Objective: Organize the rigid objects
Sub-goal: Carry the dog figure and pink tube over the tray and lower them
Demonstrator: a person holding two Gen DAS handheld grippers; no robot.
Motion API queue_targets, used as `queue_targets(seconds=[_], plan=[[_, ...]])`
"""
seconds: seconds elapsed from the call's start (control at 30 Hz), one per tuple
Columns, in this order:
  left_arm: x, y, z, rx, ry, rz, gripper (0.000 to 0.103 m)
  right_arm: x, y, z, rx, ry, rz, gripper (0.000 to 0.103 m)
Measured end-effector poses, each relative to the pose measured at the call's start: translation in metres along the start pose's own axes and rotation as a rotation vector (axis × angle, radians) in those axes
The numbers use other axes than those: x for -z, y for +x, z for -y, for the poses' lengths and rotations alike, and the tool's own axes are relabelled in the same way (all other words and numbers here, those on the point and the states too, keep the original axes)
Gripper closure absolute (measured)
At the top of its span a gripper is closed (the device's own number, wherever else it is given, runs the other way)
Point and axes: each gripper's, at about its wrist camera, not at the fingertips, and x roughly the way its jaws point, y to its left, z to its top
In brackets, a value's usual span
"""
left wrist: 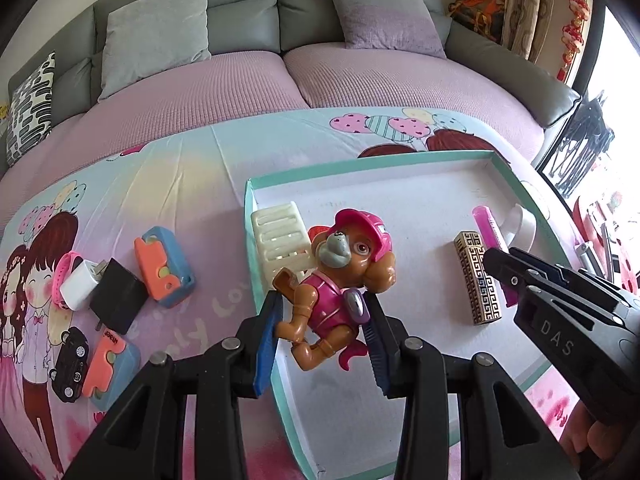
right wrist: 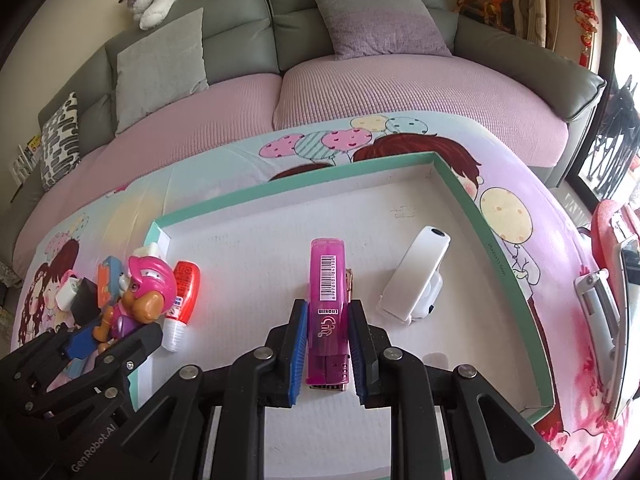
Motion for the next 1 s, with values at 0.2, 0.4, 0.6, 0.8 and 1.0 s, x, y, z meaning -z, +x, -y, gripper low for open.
queue_targets(seconds=[0.2, 0.4, 0.6, 0.8, 1.0], plan=[[0.001, 0.007, 0.005, -0.01, 0.016, -0.022, 0.062, 0.001, 0.005, 0.001, -0.012, -0.01, -0.021, 0.081], [0.004, 0.015, 0.007, -0.037, 0.022, -0.046, 0.062, 0.001, 0.01, 0.003, -0.016, -0.005, -0.038, 0.081], [0.005, 0.025, 0.01, -0.052, 0.028, -0.064, 0.061, 0.001, 0.013, 0.003, -0.026, 0.001, -0.044, 0.081], [0.003, 0.021, 0.008, -0.057, 0.02, -0.054, 0.06, -0.002, 0.004, 0.006, -0.042, 0.02, -0.017, 0.081], [0.0, 0.01, 0.006, -0.059, 0.018, -0.024, 0.041, -0.004, 0.001, 0.004, -0.039, 0.024, -0.006, 0.079]])
